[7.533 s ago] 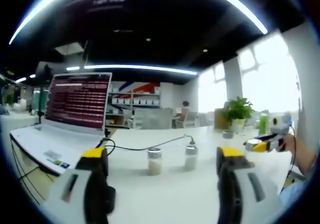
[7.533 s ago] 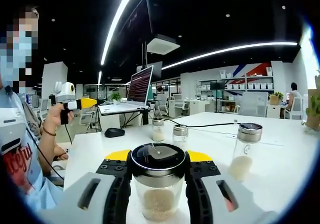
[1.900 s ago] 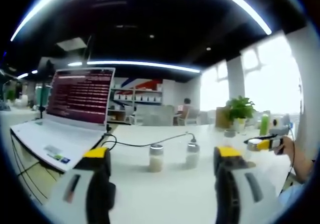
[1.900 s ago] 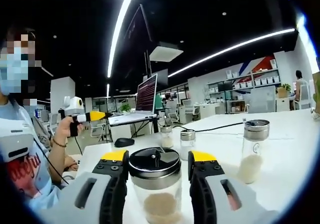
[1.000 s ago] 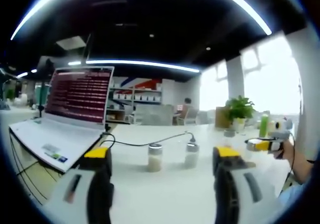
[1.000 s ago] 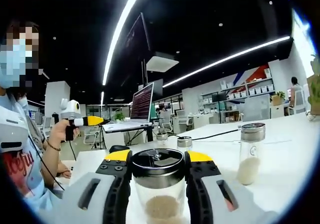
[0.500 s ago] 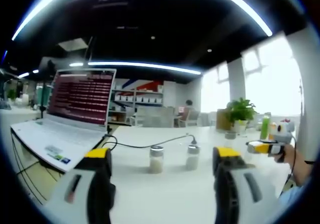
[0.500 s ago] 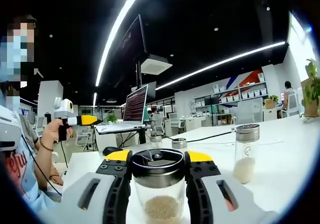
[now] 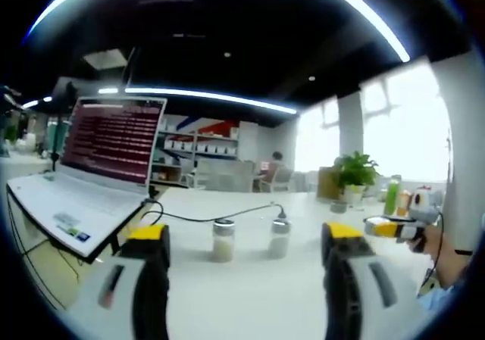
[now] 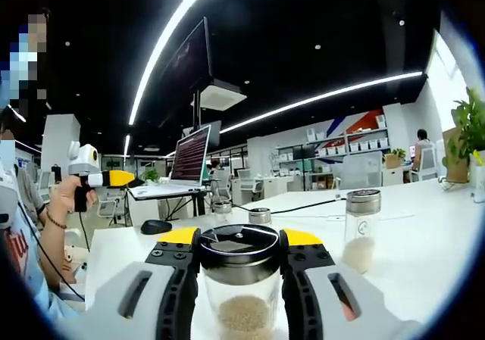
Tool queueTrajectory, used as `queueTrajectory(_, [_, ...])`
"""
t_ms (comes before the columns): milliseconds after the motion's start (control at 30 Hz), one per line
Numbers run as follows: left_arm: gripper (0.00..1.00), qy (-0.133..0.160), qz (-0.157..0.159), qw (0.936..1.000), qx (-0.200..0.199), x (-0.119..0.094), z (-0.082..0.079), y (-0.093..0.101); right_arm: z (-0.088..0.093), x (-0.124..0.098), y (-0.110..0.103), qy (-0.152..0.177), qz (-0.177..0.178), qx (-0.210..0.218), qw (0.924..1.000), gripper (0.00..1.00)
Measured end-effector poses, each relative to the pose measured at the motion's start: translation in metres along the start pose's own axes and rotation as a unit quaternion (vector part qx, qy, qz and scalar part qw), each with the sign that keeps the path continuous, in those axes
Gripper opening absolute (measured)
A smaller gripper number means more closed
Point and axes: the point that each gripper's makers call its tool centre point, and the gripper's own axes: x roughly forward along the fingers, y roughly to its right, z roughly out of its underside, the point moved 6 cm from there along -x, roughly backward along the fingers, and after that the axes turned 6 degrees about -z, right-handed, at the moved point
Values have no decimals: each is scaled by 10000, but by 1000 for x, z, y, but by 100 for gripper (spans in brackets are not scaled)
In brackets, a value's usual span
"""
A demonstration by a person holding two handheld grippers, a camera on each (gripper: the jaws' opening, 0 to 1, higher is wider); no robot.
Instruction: Rotate the seasoning bottle until the label or dispensing opening points toward the visible target arrow and the bottle remains upright within the marked orientation range
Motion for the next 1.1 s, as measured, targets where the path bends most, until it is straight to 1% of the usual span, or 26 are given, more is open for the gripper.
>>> queueTrajectory(100, [87, 3, -18, 10000, -19, 0, 0, 0, 2, 0, -2, 84, 98, -114, 9999, 41])
queueTrajectory(200, [86, 9, -59, 10000, -63, 0, 1, -1, 3, 1, -4, 156, 202, -135, 9996, 41])
queueTrajectory(400, [86, 6, -22, 10000, -33, -2, 1, 0, 4, 2, -10, 185, 638, -211, 9976, 41])
queueTrajectory(500, [86, -3, -23, 10000, -44, -2, 1, -1, 4, 2, -11, 178, 777, -259, 9965, 41])
queueTrajectory(600, [86, -4, -40, 10000, -49, -2, 1, -2, 5, 2, -12, 222, 878, -267, 9955, 41])
queueTrajectory(767, [86, 14, -47, 10000, -41, -3, 1, -1, 5, 2, -12, 195, 995, -282, 9944, 41])
queueTrajectory(833, [85, 21, -38, 10000, -45, -3, 1, 0, 5, 3, -13, 201, 1094, -280, 9934, 41])
queueTrajectory(933, [85, 31, -16, 10000, -31, -3, 0, 0, 4, 2, -14, 132, 1347, -295, 9904, 41])
queueTrajectory(1100, [85, 61, -25, 10000, -24, -4, -2, -2, 5, 3, -14, 215, 1512, -335, 9877, 41])
